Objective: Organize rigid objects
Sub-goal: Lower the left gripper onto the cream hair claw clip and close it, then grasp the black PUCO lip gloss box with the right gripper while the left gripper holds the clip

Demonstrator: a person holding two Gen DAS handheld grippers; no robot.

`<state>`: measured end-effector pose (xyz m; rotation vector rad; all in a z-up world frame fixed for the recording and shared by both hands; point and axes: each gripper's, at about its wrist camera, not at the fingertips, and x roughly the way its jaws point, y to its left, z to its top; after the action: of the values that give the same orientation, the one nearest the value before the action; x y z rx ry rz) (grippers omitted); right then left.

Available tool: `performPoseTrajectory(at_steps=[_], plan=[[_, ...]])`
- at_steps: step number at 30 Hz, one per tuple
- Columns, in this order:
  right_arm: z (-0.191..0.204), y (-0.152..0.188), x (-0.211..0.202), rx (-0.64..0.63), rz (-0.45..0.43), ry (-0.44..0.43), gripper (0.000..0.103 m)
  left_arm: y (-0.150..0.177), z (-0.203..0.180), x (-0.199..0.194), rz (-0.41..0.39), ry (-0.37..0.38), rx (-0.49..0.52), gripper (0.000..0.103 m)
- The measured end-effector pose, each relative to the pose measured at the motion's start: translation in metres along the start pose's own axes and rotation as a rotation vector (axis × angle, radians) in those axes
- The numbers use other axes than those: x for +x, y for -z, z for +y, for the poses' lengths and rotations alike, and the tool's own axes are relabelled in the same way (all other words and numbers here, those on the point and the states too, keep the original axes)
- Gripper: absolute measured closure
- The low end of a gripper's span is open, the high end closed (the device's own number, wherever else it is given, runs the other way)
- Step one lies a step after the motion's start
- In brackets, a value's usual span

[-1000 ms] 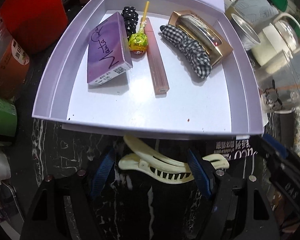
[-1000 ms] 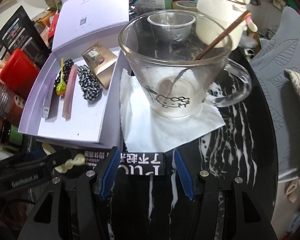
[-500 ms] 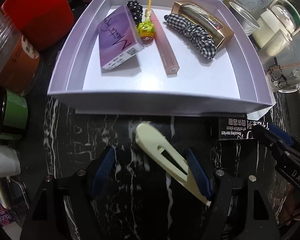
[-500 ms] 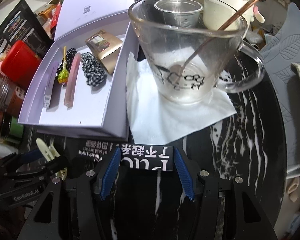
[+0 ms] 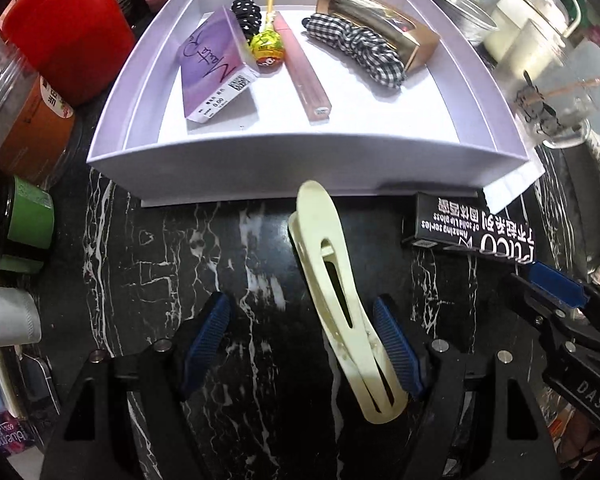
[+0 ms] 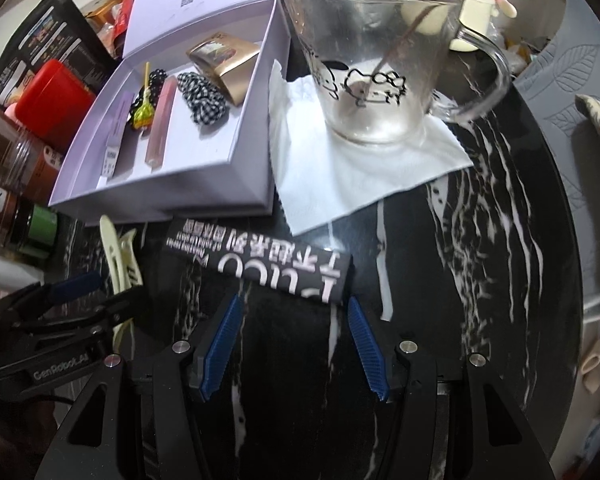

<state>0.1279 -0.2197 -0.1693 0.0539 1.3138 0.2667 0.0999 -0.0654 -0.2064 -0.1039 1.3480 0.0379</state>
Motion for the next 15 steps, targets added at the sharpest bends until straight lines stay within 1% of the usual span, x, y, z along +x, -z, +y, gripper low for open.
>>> performPoseTrajectory(at_steps=[2,4,5,6,7,8,9,10,12,15], plan=[[-0.001,0.003,-0.003,0.0,-0.005,0.004,0.047,0.003,-0.004,0.0,-0.008,-0.004,0.011,0.029],[-0.002,0.005,-0.007,-0.003,-0.015,0.01,0.047,0.011,-0.006,-0.002,-0.031,0.002,0.017,0.036],[-0.003,0.005,-0.009,-0.006,-0.019,0.014,0.047,0.015,-0.007,-0.004,-0.046,-0.007,0.025,0.047],[-0.004,0.004,-0.012,-0.013,-0.026,0.015,0.047,0.018,-0.014,-0.004,-0.052,-0.014,0.033,0.056],[-0.004,0.003,-0.014,-0.021,-0.032,0.015,0.047,0.021,-0.018,-0.005,-0.059,-0.018,0.048,0.059],[-0.005,0.004,-0.016,-0.033,-0.038,0.016,0.045,0.025,-0.02,-0.006,-0.064,-0.016,0.055,0.069],[-0.004,0.003,-0.017,-0.051,-0.043,0.02,0.04,0.027,-0.021,-0.007,-0.072,-0.01,0.057,0.079],[-0.002,0.0,-0.017,-0.066,-0.047,0.023,0.036,0.028,-0.021,-0.009,-0.073,-0.006,0.056,0.081],[0.002,-0.004,-0.018,-0.105,-0.06,0.024,0.035,0.028,-0.022,-0.009,-0.073,0.01,0.054,0.081],[0.013,-0.011,-0.014,-0.171,-0.07,0.022,0.027,0.025,-0.02,-0.01,-0.067,0.025,0.043,0.081]])
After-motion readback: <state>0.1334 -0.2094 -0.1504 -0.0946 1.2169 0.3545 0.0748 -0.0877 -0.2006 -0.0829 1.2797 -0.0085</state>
